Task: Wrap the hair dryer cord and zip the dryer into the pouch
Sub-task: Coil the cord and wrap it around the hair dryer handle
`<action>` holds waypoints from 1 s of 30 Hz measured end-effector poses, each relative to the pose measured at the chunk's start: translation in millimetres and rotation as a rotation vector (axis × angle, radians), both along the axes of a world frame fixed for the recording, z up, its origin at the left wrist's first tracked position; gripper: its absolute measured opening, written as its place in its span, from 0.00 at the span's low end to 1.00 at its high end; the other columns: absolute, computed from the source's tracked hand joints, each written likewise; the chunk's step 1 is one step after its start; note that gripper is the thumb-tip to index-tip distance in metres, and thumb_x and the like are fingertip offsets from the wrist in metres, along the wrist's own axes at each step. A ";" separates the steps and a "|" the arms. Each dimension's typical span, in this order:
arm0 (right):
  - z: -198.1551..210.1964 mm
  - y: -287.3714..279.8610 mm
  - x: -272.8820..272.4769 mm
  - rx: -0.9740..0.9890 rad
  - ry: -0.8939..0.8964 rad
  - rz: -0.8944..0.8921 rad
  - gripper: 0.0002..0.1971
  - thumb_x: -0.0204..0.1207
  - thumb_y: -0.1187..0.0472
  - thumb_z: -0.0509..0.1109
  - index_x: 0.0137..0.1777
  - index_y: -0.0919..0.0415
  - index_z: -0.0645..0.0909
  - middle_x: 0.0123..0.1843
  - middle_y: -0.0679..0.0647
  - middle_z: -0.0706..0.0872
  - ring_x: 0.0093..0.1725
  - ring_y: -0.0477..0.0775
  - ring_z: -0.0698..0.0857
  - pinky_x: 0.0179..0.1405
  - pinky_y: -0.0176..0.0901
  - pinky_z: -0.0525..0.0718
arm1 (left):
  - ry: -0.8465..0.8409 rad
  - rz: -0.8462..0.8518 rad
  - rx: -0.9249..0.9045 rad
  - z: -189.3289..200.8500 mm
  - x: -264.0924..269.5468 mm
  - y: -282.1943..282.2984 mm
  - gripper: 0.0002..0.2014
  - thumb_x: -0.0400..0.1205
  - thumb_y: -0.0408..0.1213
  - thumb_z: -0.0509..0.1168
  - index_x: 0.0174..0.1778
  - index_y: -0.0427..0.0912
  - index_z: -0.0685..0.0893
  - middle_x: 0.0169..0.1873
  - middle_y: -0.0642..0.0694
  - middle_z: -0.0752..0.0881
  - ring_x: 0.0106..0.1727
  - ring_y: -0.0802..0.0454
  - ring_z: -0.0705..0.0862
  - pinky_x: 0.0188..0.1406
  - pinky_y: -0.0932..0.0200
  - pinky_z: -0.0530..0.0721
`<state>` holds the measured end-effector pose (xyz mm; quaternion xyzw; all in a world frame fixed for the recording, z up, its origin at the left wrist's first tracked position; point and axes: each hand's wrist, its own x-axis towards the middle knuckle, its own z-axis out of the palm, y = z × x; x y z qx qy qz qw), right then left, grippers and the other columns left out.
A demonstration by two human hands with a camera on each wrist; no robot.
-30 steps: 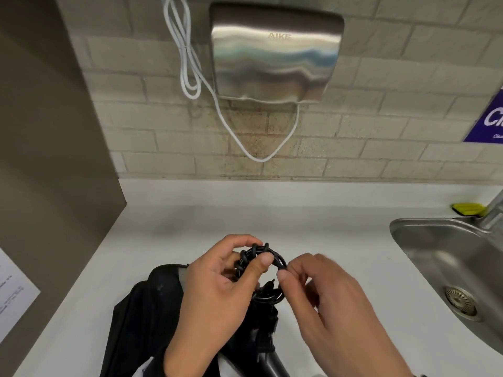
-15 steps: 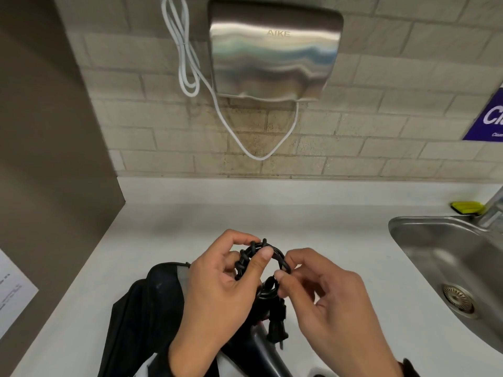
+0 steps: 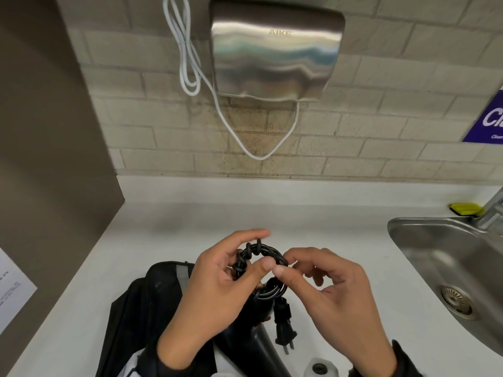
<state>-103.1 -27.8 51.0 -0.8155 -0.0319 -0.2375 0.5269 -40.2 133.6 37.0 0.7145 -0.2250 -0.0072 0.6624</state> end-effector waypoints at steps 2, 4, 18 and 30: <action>-4.1 0.7 2.0 0.070 -0.012 -0.017 0.06 0.63 0.50 0.84 0.35 0.45 0.89 0.28 0.44 0.86 0.35 0.44 0.79 0.34 0.23 0.73 | -0.021 0.005 -0.009 0.3 0.4 -1.4 0.10 0.72 0.48 0.74 0.49 0.58 0.89 0.41 0.58 0.91 0.30 0.59 0.88 0.35 0.71 0.83; -11.5 1.1 3.7 0.154 0.008 -0.034 0.10 0.62 0.48 0.85 0.37 0.49 0.88 0.31 0.48 0.86 0.33 0.44 0.79 0.33 0.28 0.76 | -0.021 0.025 -0.046 -1.1 0.7 -4.2 0.07 0.73 0.46 0.73 0.46 0.55 0.89 0.39 0.57 0.91 0.28 0.60 0.86 0.33 0.71 0.83; -45.7 -32.3 -8.5 0.234 0.318 0.089 0.14 0.68 0.72 0.81 0.46 0.52 0.92 0.45 0.53 0.90 0.35 0.51 0.85 0.32 0.47 0.87 | 0.107 0.088 -0.169 -10.8 2.8 -9.7 0.11 0.69 0.53 0.72 0.44 0.54 0.91 0.30 0.56 0.88 0.25 0.57 0.84 0.28 0.70 0.81; -57.6 -11.9 17.7 0.282 0.022 0.180 0.16 0.71 0.75 0.77 0.51 0.53 0.92 0.52 0.54 0.89 0.54 0.58 0.89 0.51 0.45 0.87 | 0.106 0.086 -0.158 -5.0 0.3 -5.8 0.12 0.69 0.55 0.70 0.42 0.54 0.91 0.27 0.57 0.86 0.24 0.57 0.81 0.30 0.68 0.81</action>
